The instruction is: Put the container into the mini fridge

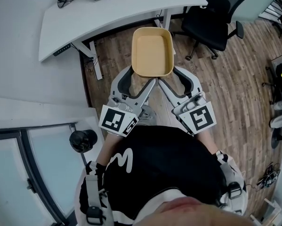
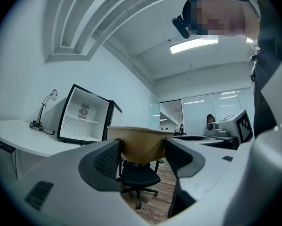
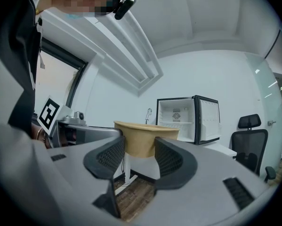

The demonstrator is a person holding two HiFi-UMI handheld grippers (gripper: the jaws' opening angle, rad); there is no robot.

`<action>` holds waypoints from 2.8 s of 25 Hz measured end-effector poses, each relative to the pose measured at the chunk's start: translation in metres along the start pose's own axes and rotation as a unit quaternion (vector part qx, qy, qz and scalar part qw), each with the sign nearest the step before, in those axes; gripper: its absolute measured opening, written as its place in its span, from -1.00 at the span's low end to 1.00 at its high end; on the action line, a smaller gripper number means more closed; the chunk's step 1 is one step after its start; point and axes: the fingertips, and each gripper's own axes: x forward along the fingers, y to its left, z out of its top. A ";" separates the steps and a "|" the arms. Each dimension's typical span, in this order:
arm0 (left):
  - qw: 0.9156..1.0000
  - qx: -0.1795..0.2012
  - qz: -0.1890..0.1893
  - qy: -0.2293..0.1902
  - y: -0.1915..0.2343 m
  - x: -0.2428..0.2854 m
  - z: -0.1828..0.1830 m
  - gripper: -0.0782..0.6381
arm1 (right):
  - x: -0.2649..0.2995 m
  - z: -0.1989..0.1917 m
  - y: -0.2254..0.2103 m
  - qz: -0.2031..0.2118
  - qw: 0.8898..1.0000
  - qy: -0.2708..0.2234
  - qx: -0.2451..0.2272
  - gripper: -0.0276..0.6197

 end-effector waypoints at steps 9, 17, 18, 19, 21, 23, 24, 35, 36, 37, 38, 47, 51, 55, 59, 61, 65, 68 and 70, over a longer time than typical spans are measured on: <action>1.000 -0.005 -0.004 0.003 0.041 0.037 -0.004 0.04 | 0.043 -0.005 -0.032 -0.003 1.000 0.003 0.000 -0.28; 1.000 -0.002 -0.011 0.002 0.078 0.074 0.001 0.04 | 0.084 -0.003 -0.065 -0.011 1.000 0.002 0.001 -0.28; 1.000 -0.001 -0.012 0.003 0.083 0.078 0.002 0.04 | 0.089 -0.002 -0.068 -0.012 1.000 0.002 0.001 -0.28; 1.000 -0.001 -0.014 0.002 0.088 0.081 0.003 0.04 | 0.095 -0.001 -0.071 -0.014 1.000 0.002 0.001 -0.28; 1.000 0.000 -0.017 0.002 0.098 0.088 0.005 0.04 | 0.106 0.000 -0.076 -0.017 1.000 0.002 0.002 -0.28; 1.000 -0.001 -0.020 0.003 0.109 0.095 0.006 0.04 | 0.117 0.000 -0.081 -0.020 1.000 0.002 0.003 -0.28; 1.000 -0.001 -0.021 0.003 0.115 0.098 0.006 0.04 | 0.123 0.001 -0.084 -0.021 1.000 0.001 0.003 -0.28; 1.000 0.000 -0.024 0.002 0.177 0.128 0.009 0.04 | 0.189 0.000 -0.106 -0.026 1.000 -0.001 0.004 -0.28; 1.000 0.000 -0.025 0.002 0.183 0.130 0.010 0.04 | 0.194 0.000 -0.108 -0.027 1.000 -0.001 0.006 -0.28; 1.000 0.001 -0.025 0.002 0.187 0.132 0.010 0.04 | 0.199 -0.001 -0.109 -0.027 1.000 -0.002 0.007 -0.28; 1.000 0.002 -0.025 0.002 0.192 0.134 0.010 0.04 | 0.203 -0.001 -0.110 -0.028 1.000 -0.003 0.007 -0.28; 0.999 0.001 -0.034 0.003 0.218 0.145 0.002 0.04 | 0.229 -0.011 -0.118 -0.040 0.999 -0.003 0.014 -0.28; 0.999 0.002 -0.038 0.002 0.223 0.148 0.002 0.04 | 0.234 -0.011 -0.120 -0.043 0.999 -0.006 0.015 -0.28; 0.999 0.000 -0.036 0.002 0.227 0.149 0.000 0.04 | 0.239 -0.013 -0.122 -0.042 0.999 -0.005 0.015 -0.28; 0.999 -0.001 -0.034 0.005 0.231 0.152 -0.001 0.04 | 0.242 -0.015 -0.124 -0.042 0.999 -0.002 0.019 -0.28; 0.999 -0.003 -0.034 0.005 0.231 0.154 -0.001 0.04 | 0.242 -0.017 -0.126 -0.045 0.999 0.009 0.029 -0.28; 1.000 -0.001 -0.031 0.002 0.232 0.155 0.000 0.04 | 0.244 -0.017 -0.127 -0.045 0.998 0.015 0.031 -0.28; 0.999 -0.004 -0.033 0.000 0.231 0.155 0.000 0.04 | 0.244 -0.012 -0.127 -0.046 0.998 0.005 0.029 -0.28; 0.999 -0.003 -0.035 0.000 0.230 0.154 0.000 0.04 | 0.242 -0.012 -0.126 -0.048 0.998 0.006 0.031 -0.28</action>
